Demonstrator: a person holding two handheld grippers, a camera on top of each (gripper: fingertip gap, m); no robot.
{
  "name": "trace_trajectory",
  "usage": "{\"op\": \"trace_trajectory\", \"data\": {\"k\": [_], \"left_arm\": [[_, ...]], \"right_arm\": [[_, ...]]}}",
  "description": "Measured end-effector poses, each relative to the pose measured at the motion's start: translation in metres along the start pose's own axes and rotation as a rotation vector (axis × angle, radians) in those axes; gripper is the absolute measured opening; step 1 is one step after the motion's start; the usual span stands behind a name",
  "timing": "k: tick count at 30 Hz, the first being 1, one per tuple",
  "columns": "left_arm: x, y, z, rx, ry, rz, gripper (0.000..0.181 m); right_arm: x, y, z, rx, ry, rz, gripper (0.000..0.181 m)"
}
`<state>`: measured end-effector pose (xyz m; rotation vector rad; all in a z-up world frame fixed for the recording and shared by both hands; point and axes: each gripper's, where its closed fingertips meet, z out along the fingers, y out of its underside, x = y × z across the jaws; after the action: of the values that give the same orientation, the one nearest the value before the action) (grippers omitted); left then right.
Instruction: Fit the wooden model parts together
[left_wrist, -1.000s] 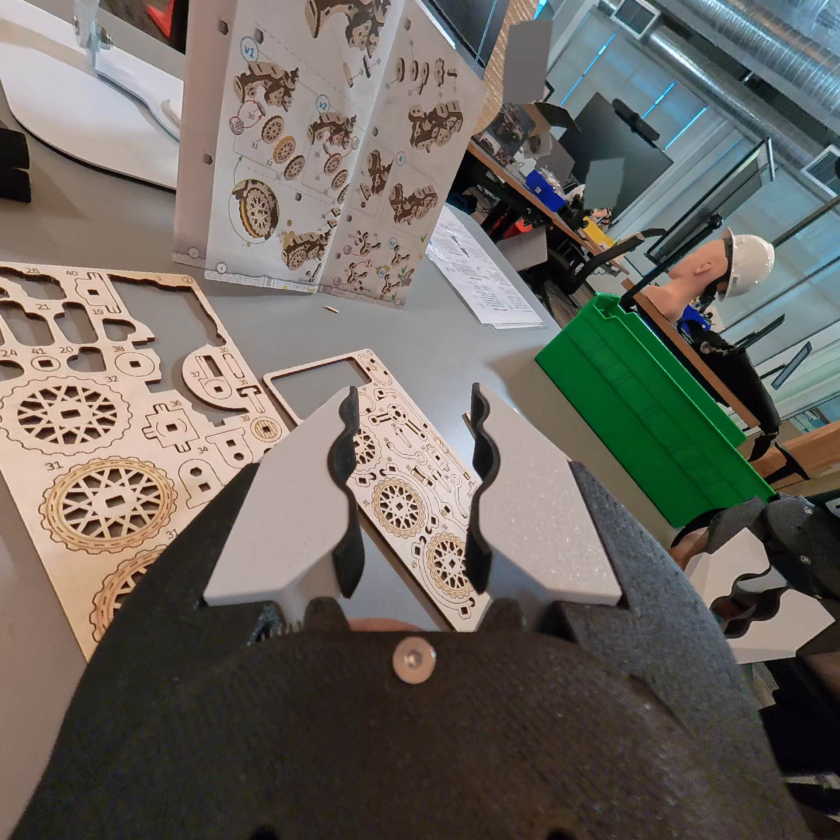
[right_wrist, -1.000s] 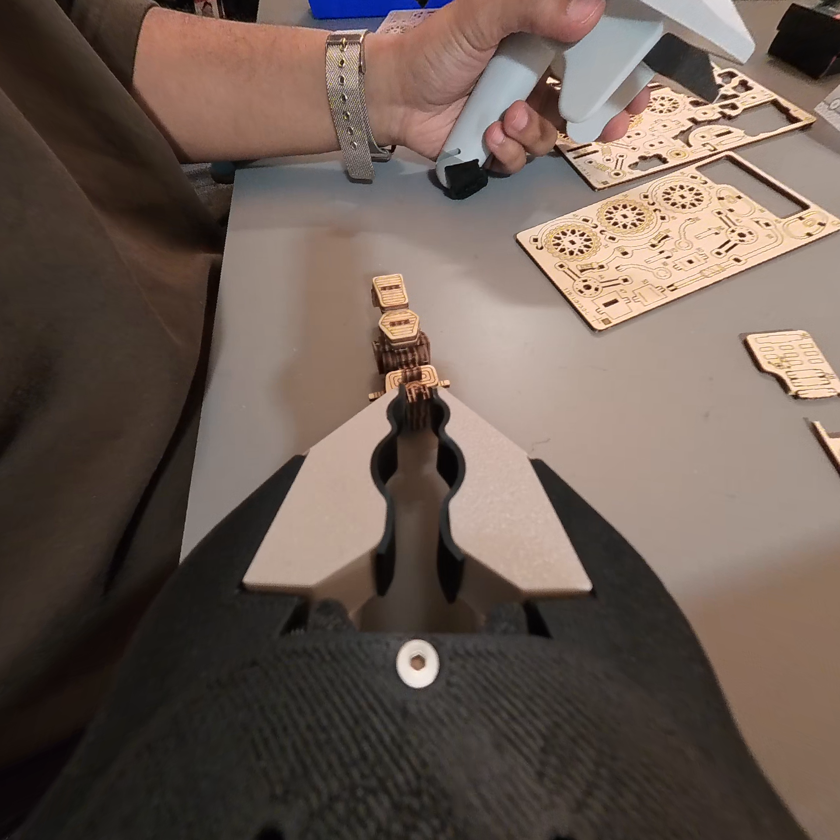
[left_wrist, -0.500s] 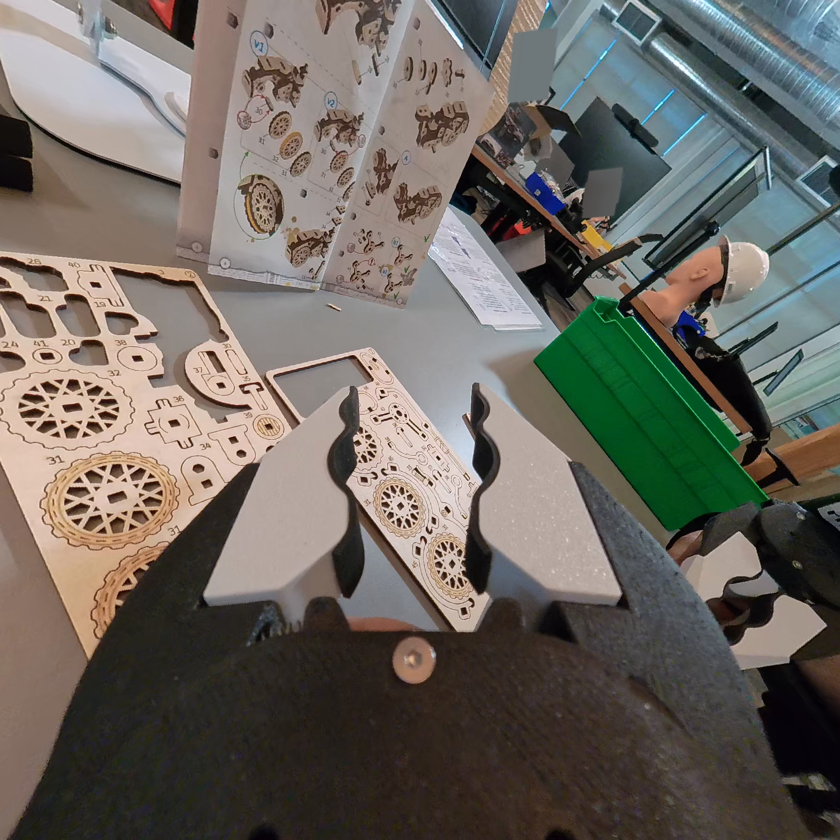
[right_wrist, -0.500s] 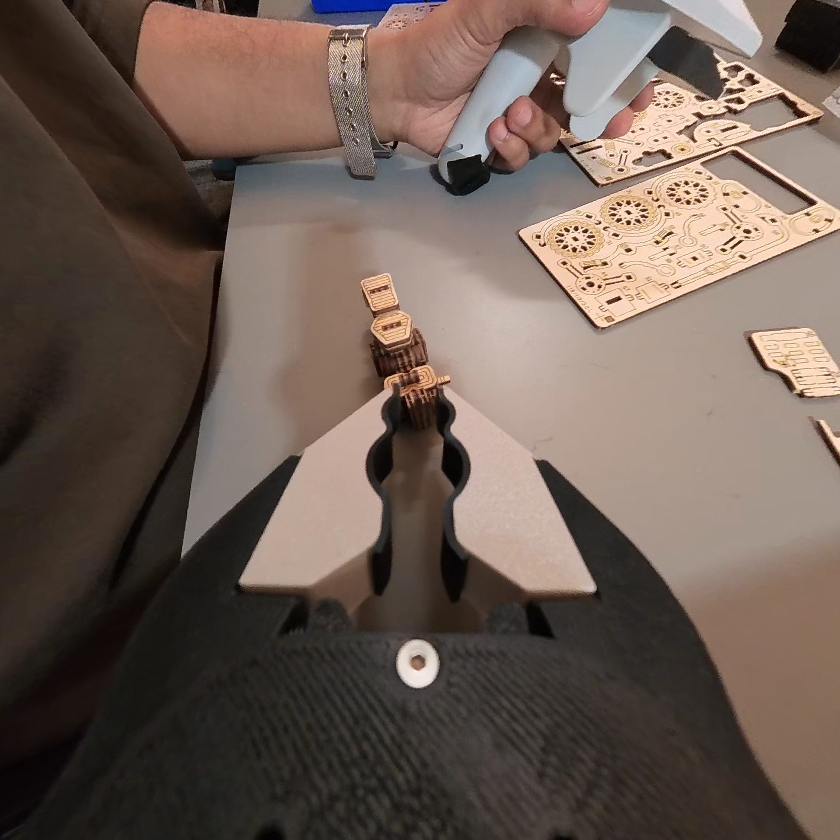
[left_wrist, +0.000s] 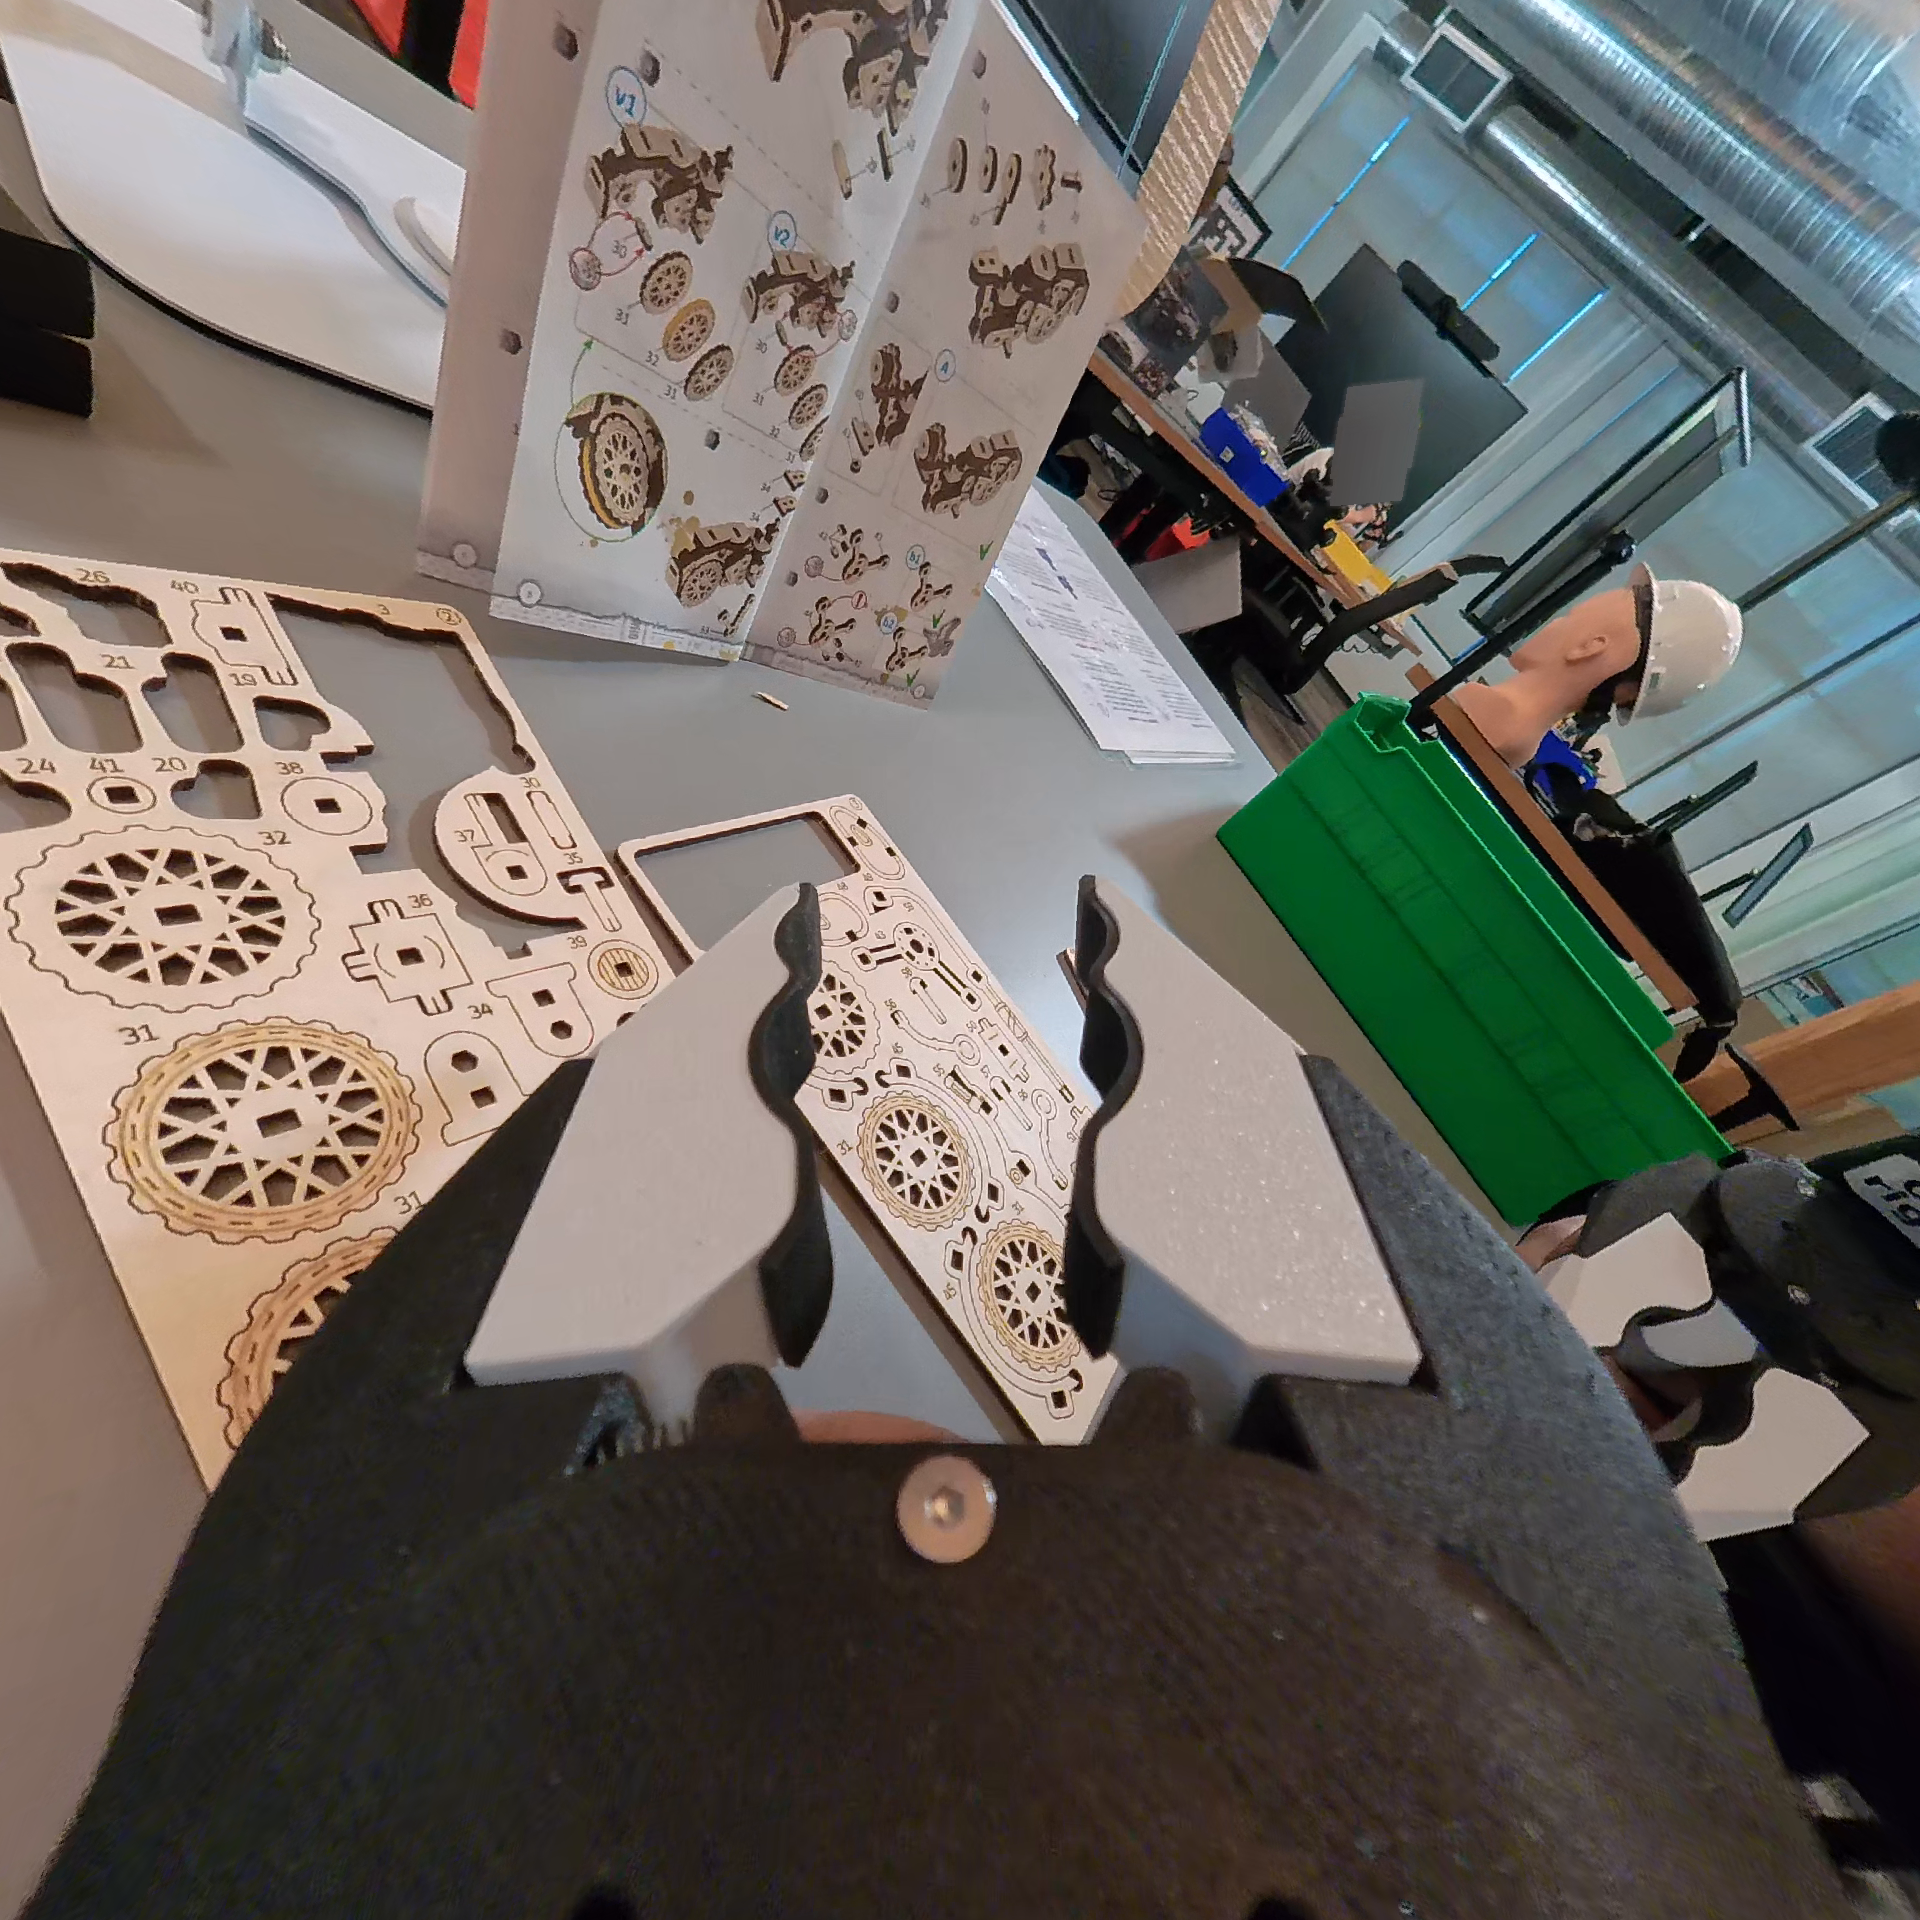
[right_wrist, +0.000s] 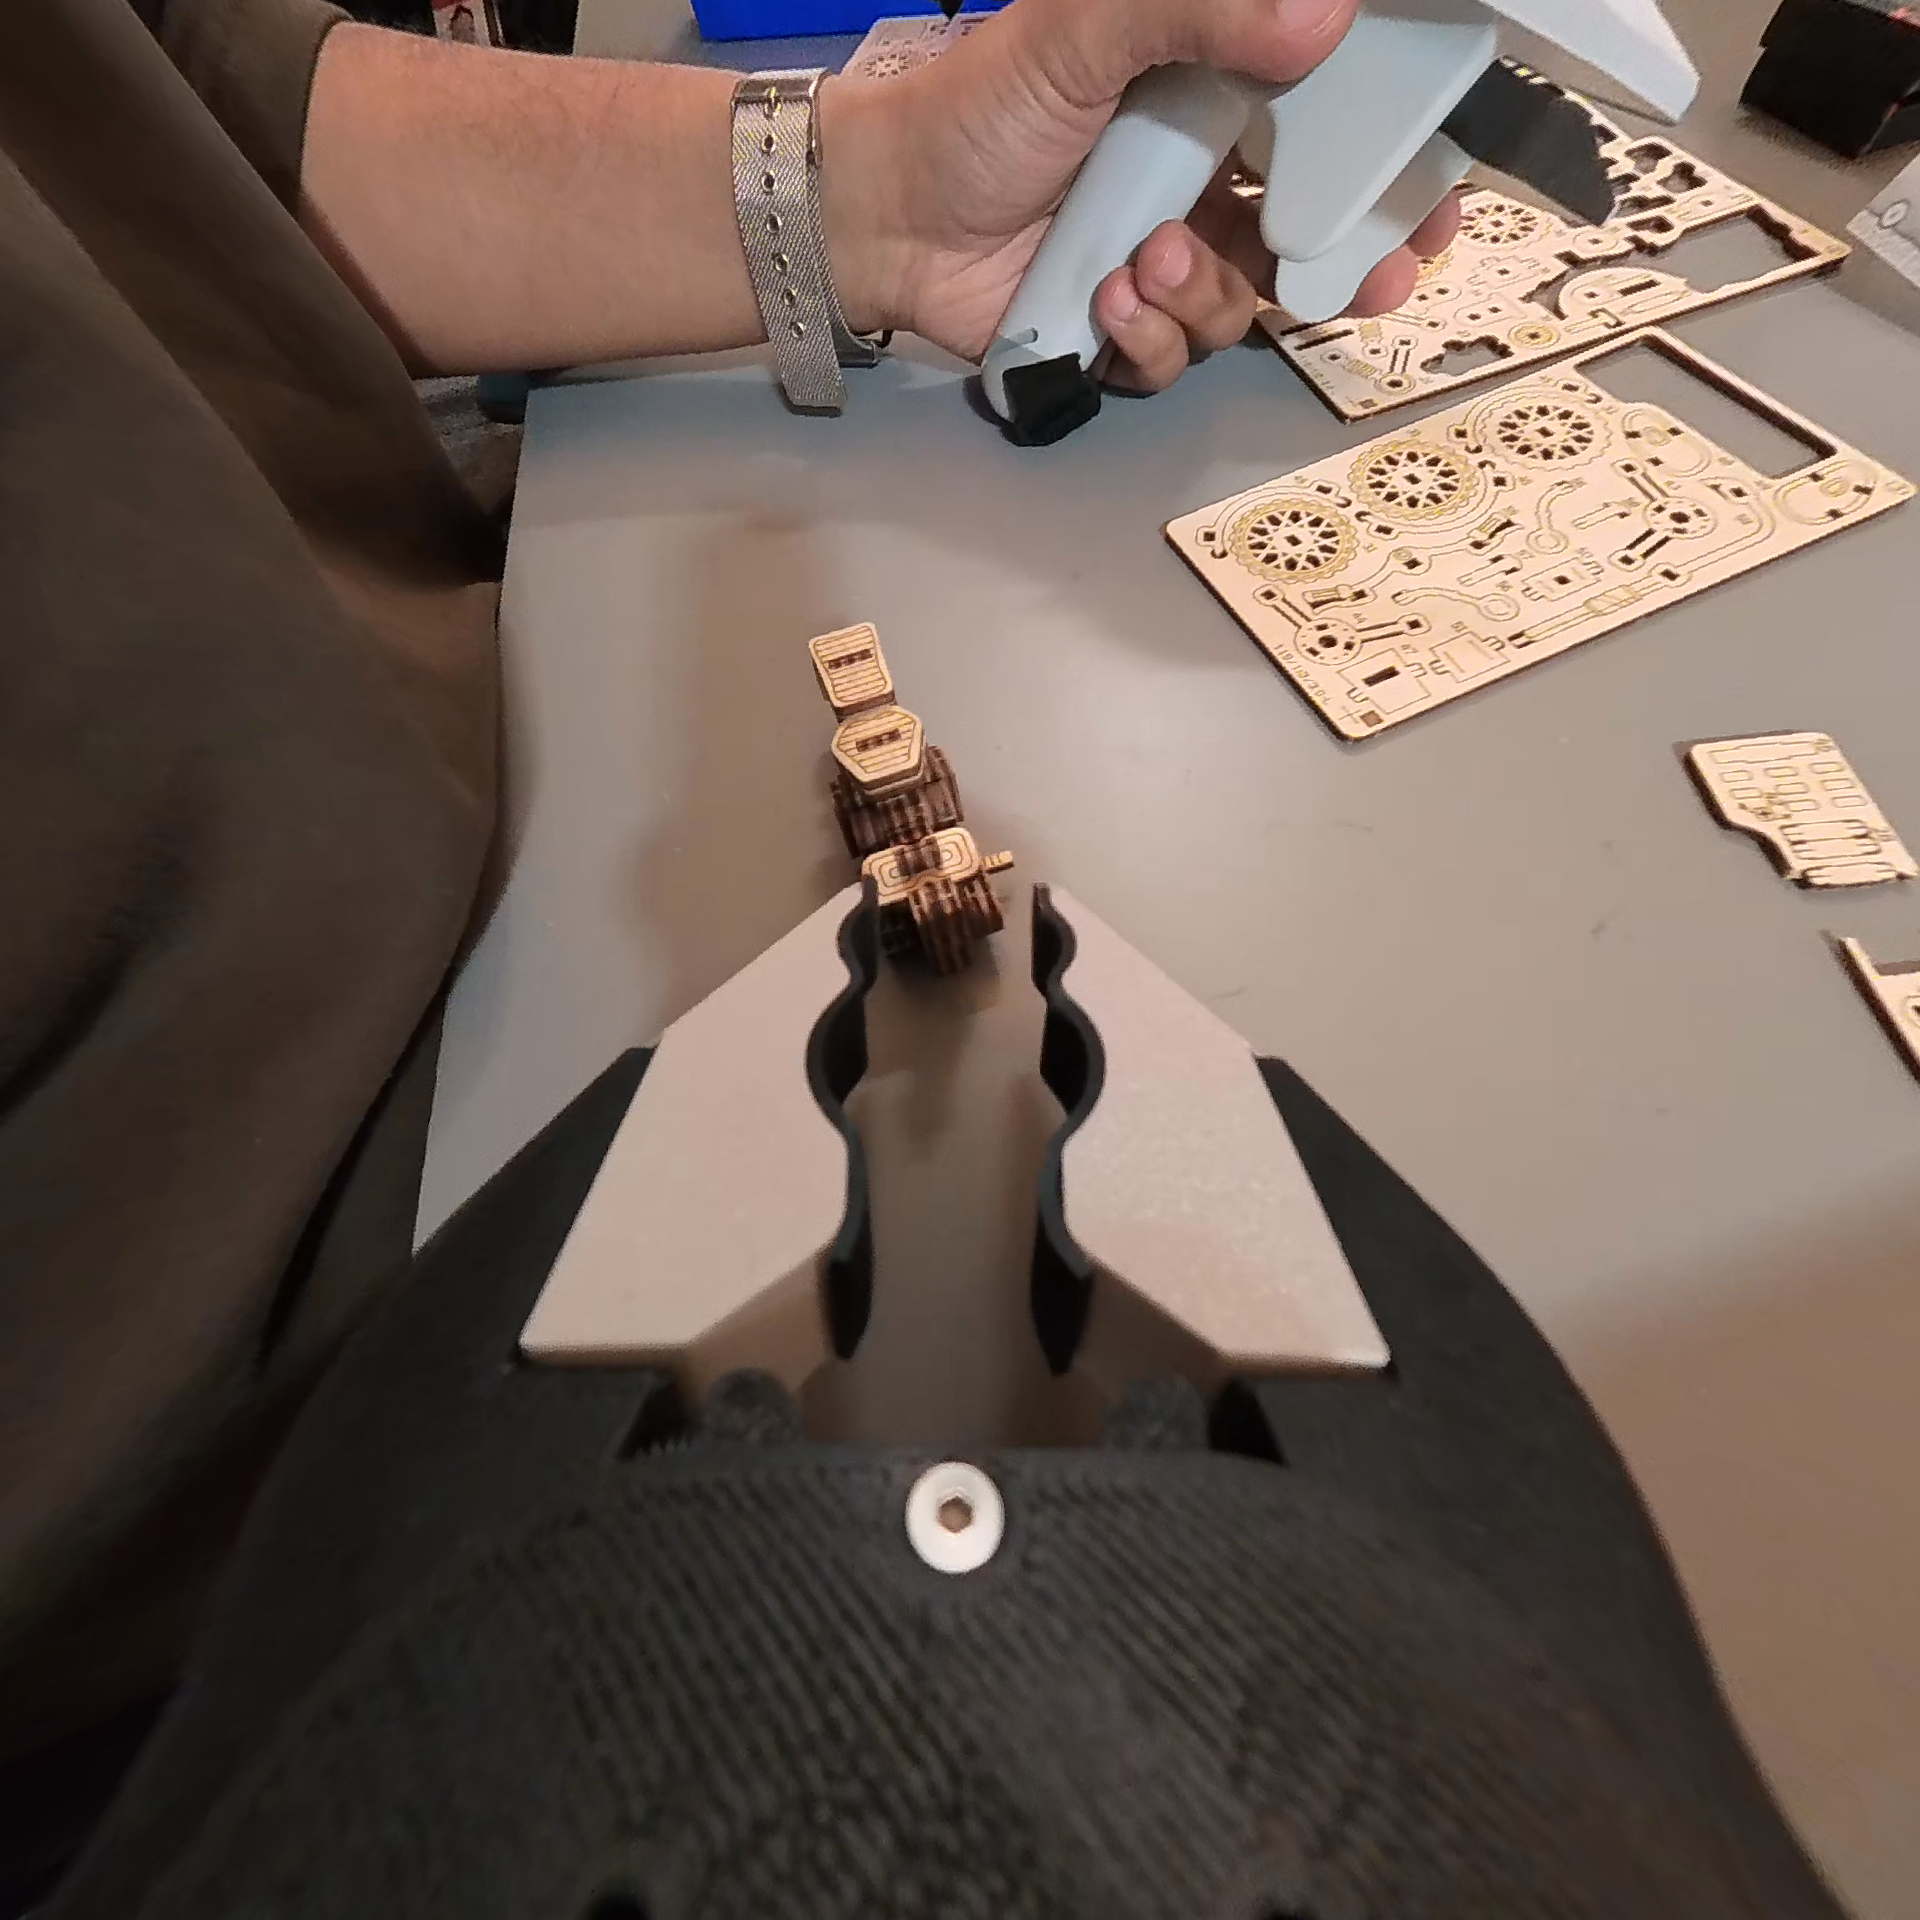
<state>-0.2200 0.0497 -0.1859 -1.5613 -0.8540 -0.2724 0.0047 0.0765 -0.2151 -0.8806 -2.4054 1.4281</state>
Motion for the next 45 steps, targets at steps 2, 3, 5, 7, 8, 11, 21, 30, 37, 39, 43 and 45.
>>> {"op": "trace_trajectory", "data": {"k": [2, 3, 5, 7, 8, 11, 21, 30, 37, 39, 43, 45], "left_arm": [[-0.001, 0.000, 0.000, 0.001, 0.001, -0.005, 0.047], [-0.001, 0.000, 0.000, 0.001, 0.001, -0.008, 0.047], [-0.001, 0.000, 0.000, 0.003, 0.001, -0.013, 0.047], [-0.002, -0.001, -0.001, 0.004, 0.002, -0.018, 0.047], [-0.002, -0.001, -0.001, 0.005, 0.002, -0.021, 0.047], [-0.003, -0.001, -0.001, 0.008, 0.003, -0.030, 0.047], [-0.005, -0.002, -0.002, 0.016, 0.006, -0.055, 0.048], [-0.006, -0.003, -0.002, 0.019, 0.016, -0.076, 0.048], [-0.007, -0.003, -0.002, 0.020, 0.020, -0.086, 0.047], [-0.007, -0.003, -0.002, 0.021, 0.022, -0.089, 0.047], [-0.007, -0.003, -0.002, 0.021, 0.025, -0.097, 0.046], [-0.008, -0.003, -0.002, 0.022, 0.027, -0.102, 0.046]], "right_arm": [[0.000, 0.000, 0.000, -0.001, -0.003, 0.007, 0.028], [0.000, 0.001, 0.000, -0.003, -0.005, 0.009, 0.028], [0.000, 0.001, 0.001, -0.003, -0.008, 0.010, 0.029], [0.000, 0.000, 0.001, -0.002, -0.010, 0.011, 0.029], [0.000, 0.000, 0.001, -0.001, -0.011, 0.011, 0.029], [0.000, 0.000, 0.001, 0.000, -0.014, 0.017, 0.030], [0.002, -0.002, 0.001, 0.008, -0.025, 0.035, 0.031], [0.008, -0.004, -0.002, 0.029, -0.036, 0.076, 0.032], [0.015, -0.007, -0.004, 0.051, -0.038, 0.119, 0.032], [0.018, -0.008, -0.005, 0.058, -0.035, 0.131, 0.032], [0.029, -0.011, -0.011, 0.088, 0.000, 0.142, 0.032], [0.036, -0.012, -0.014, 0.102, 0.025, 0.148, 0.031]]}}
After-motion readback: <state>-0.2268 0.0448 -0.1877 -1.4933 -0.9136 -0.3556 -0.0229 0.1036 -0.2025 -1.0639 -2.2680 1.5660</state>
